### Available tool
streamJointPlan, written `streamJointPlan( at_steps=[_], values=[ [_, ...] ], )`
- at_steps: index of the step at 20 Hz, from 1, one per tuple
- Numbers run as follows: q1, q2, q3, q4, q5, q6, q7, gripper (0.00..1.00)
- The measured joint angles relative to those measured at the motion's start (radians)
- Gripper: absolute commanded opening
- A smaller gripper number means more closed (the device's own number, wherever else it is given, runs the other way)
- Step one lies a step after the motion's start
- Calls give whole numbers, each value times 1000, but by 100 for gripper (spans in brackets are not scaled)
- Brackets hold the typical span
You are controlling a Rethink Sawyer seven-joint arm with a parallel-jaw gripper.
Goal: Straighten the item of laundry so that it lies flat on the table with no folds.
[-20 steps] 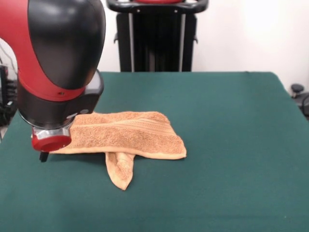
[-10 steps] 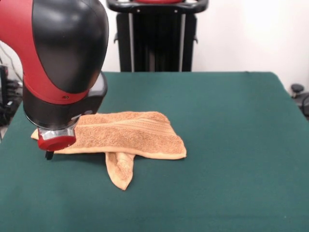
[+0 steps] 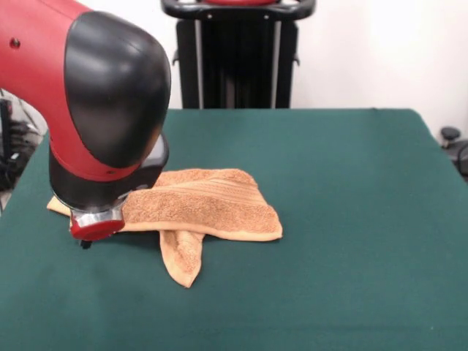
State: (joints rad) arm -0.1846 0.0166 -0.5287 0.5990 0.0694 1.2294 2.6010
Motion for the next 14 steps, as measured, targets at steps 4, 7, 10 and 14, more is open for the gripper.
streamJointPlan(
  at_steps=[4, 7, 10, 14],
  values=[
    [0, 10, 0, 0, 0, 0, 0, 100],
    [1, 19, 0, 0, 0, 0, 0, 100],
    [3, 25, 0, 1, 0, 0, 0, 100],
    [6, 24, 0, 1, 0, 0, 0, 100]
  ],
)
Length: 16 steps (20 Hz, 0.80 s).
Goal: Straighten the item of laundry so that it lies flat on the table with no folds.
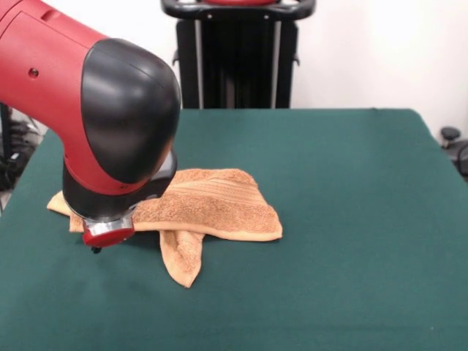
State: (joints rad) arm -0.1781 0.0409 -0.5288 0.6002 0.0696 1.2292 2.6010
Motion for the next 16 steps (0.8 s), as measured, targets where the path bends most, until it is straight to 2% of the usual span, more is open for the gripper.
streamJointPlan(
  at_steps=[16],
  values=[
    [-9, 11, 0, -14, 0, 0, 0, 100]
  ],
)
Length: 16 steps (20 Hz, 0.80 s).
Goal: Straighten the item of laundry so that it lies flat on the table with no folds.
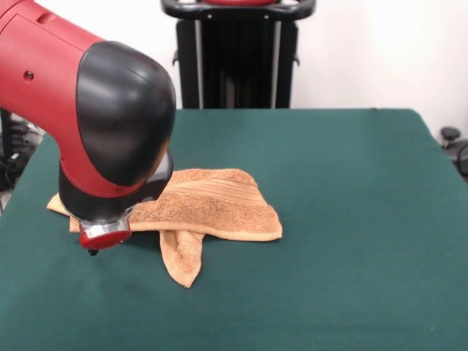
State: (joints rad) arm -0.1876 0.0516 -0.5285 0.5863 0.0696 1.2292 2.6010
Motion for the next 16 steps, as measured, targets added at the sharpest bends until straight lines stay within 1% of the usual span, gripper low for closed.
streamJointPlan(
  at_steps=[11, 16],
  values=[
    [-45, 89, 2, -60, 1, 0, 0, 100],
    [-57, 97, 5, -95, 0, 17, 0, 100]
  ],
)
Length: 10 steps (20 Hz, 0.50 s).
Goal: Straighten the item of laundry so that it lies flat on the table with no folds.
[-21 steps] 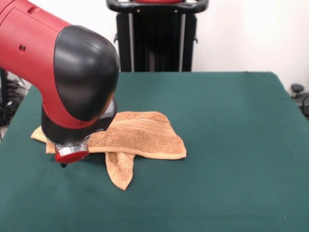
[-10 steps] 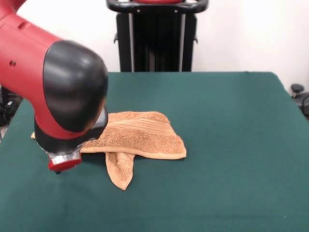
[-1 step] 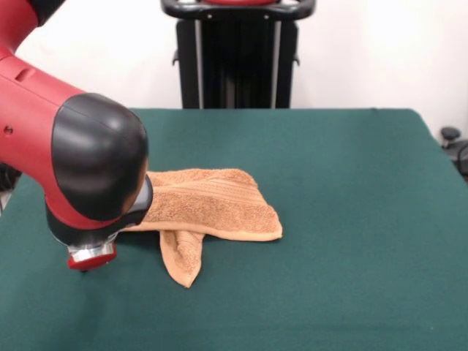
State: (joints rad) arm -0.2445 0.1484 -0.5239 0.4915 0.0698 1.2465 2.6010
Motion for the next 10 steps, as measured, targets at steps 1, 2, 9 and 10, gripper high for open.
streamJointPlan(
  at_steps=[1, 2, 9, 10],
  values=[
    [-2, 2, 1, -4, 0, 0, 0, 100],
    [-3, 3, 2, -6, 0, 1, 0, 100],
    [-14, 0, 15, -9, 0, 1, 0, 100],
    [-16, -1, 18, -9, 0, 2, 0, 100]
  ],
)
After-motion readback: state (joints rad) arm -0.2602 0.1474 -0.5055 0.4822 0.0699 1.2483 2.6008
